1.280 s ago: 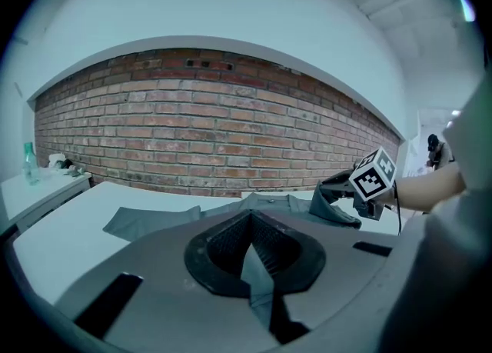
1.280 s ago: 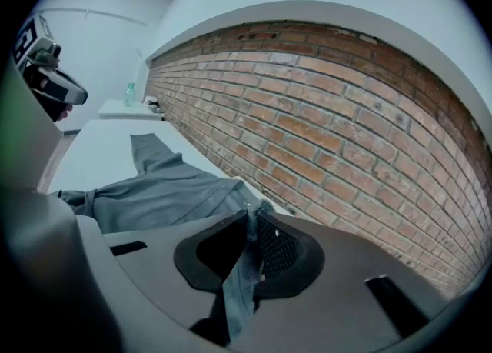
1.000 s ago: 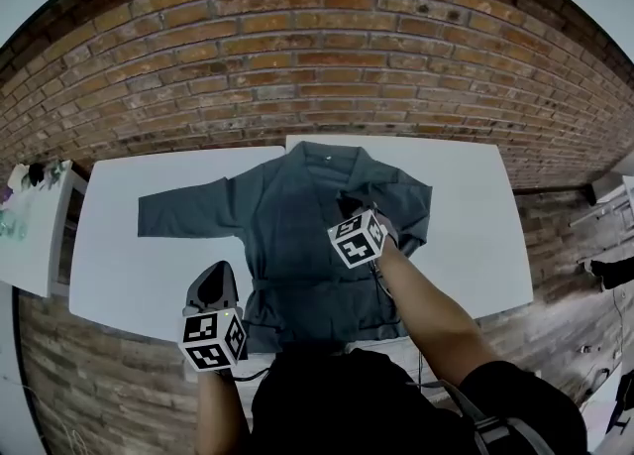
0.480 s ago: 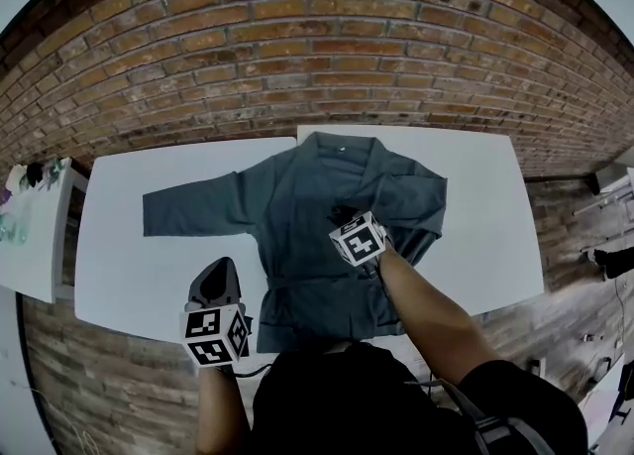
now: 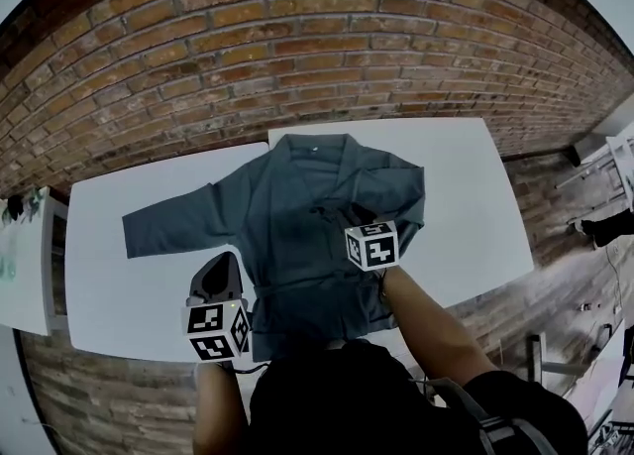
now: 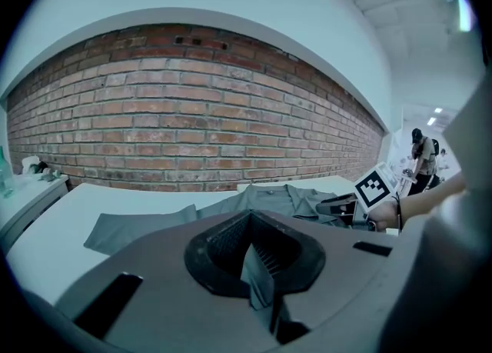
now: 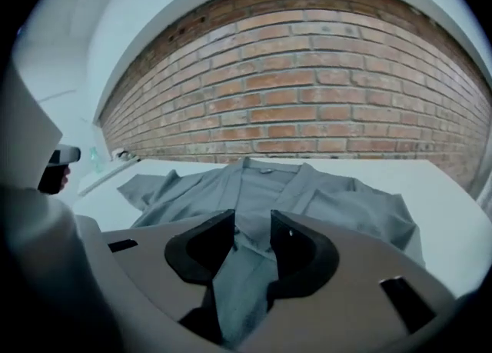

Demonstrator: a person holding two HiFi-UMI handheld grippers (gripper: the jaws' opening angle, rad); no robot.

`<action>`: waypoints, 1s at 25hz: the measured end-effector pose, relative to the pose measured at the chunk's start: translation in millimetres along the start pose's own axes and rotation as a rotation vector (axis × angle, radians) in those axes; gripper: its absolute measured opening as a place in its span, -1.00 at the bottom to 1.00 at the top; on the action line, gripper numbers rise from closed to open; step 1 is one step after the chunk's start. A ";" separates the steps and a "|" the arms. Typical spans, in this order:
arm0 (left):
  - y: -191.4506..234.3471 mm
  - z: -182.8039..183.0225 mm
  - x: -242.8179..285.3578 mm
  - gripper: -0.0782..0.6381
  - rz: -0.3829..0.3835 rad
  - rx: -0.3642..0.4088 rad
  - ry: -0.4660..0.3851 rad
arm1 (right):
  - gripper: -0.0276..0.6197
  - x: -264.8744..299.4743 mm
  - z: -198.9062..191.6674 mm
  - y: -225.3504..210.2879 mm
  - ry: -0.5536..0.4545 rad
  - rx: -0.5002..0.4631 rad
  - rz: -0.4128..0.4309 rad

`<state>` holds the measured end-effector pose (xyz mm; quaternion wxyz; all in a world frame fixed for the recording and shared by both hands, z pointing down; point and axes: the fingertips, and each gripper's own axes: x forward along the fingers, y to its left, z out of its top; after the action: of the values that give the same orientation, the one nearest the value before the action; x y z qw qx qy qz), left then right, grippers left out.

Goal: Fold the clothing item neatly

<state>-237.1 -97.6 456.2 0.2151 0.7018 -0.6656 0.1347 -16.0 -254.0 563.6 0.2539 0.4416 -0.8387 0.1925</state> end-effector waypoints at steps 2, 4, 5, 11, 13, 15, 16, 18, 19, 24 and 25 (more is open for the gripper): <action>-5.3 1.0 3.6 -0.80 -0.016 0.007 0.002 | -0.47 -0.7 -12.6 -17.6 0.037 0.109 -0.036; -9.9 1.1 5.7 -0.80 -0.025 0.012 0.006 | -0.47 1.1 -25.5 -27.6 0.090 0.193 -0.050; -11.2 0.9 6.3 -0.80 -0.029 0.013 0.008 | -0.47 2.8 -30.8 -29.5 0.113 0.229 -0.048; -2.6 -3.7 6.3 -0.80 -0.020 0.011 0.019 | -0.47 17.0 -38.4 -20.2 0.137 0.347 -0.007; 2.1 -5.0 6.9 -0.80 -0.013 0.006 0.024 | -0.58 20.3 -34.6 -18.2 0.128 0.346 -0.002; 6.2 -6.4 7.4 -0.80 -0.008 0.001 0.029 | -0.74 22.6 -31.0 -17.2 0.120 0.338 -0.005; 7.7 -7.4 7.6 -0.80 -0.006 -0.002 0.032 | -0.79 23.8 -29.6 -16.5 0.118 0.334 -0.005; 10.3 -9.4 7.9 -0.80 -0.003 -0.007 0.037 | -0.84 25.9 -26.0 -14.8 0.114 0.330 0.001; 11.4 -10.1 8.3 -0.80 -0.003 -0.009 0.039 | -0.86 26.7 -22.9 -14.0 0.109 0.330 0.004; 17.9 -11.1 12.4 -0.80 0.002 -0.015 0.045 | -0.86 32.5 2.5 -8.8 0.061 0.309 0.037; 19.5 -11.7 12.9 -0.80 0.004 -0.016 0.047 | -0.86 34.6 7.8 -6.9 0.054 0.302 0.044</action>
<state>-254.3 -103.7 474.9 0.2363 0.6955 -0.6627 0.1461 -28.8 -284.2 578.6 0.2027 0.4508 -0.8028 0.3336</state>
